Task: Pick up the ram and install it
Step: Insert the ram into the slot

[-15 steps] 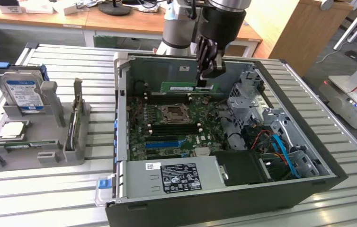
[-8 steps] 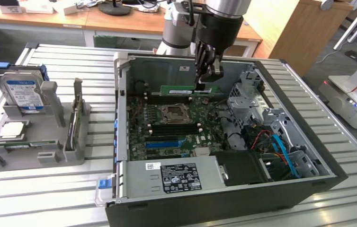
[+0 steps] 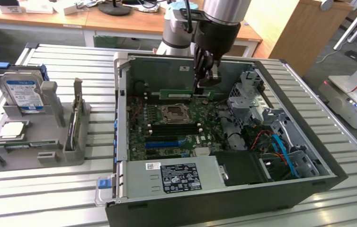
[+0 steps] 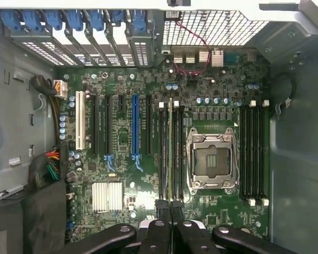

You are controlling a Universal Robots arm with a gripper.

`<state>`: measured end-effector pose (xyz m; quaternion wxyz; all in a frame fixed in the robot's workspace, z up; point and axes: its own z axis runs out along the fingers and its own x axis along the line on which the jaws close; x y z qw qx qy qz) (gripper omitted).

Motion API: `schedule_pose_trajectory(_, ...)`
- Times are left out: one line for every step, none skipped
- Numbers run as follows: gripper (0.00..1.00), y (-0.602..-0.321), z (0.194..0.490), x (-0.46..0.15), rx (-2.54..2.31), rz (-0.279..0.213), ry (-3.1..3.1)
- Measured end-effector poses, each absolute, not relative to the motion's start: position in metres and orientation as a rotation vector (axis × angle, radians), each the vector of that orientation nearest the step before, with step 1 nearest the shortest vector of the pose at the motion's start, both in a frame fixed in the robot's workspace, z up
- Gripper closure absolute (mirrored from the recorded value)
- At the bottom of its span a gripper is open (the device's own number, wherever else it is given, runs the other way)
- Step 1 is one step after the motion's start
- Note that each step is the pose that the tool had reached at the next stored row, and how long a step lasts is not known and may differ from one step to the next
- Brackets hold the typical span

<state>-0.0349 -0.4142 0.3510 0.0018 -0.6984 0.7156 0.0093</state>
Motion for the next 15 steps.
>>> schedule_pose_trajectory(0.88, -0.414, 0.349, -0.035, -2.191, 0.029, 2.246)
schedule_pose_trajectory(0.88, -0.414, 0.348, -0.035, -2.191, 0.029, 2.246)
schedule_pose_trajectory(0.88, -0.414, 0.347, -0.035, -2.191, 0.029, 2.246)
schedule_pose_trajectory(0.88, -0.414, 0.345, -0.035, -2.191, 0.029, 2.246)
schedule_pose_trajectory(0.88, -0.414, 0.344, -0.035, -2.191, 0.029, 2.246)
schedule_pose_trajectory(0.88, -0.414, 0.342, -0.035, -2.191, 0.029, 2.246)
schedule_pose_trajectory(0.88, -0.414, 0.341, -0.035, -2.191, 0.029, 2.247)
schedule_pose_trajectory(0.88, -0.414, 0.339, -0.035, -2.19, 0.029, 2.247)
schedule_pose_trajectory(0.88, -0.414, 0.338, -0.035, -2.19, 0.029, 2.247)
schedule_pose_trajectory(0.88, -0.414, 0.336, -0.035, -2.19, 0.029, 2.247)
schedule_pose_trajectory(0.88, -0.414, 0.335, -0.035, -2.19, 0.029, 2.247)
schedule_pose_trajectory(0.88, -0.414, 0.334, -0.035, -2.19, 0.029, 2.248)
schedule_pose_trajectory(0.88, -0.414, 0.332, -0.035, -2.189, 0.029, 2.248)
schedule_pose_trajectory(0.88, -0.414, 0.331, -0.035, -2.189, 0.029, 2.248)
schedule_pose_trajectory(0.88, -0.414, 0.329, -0.036, -2.189, 0.029, 2.249)
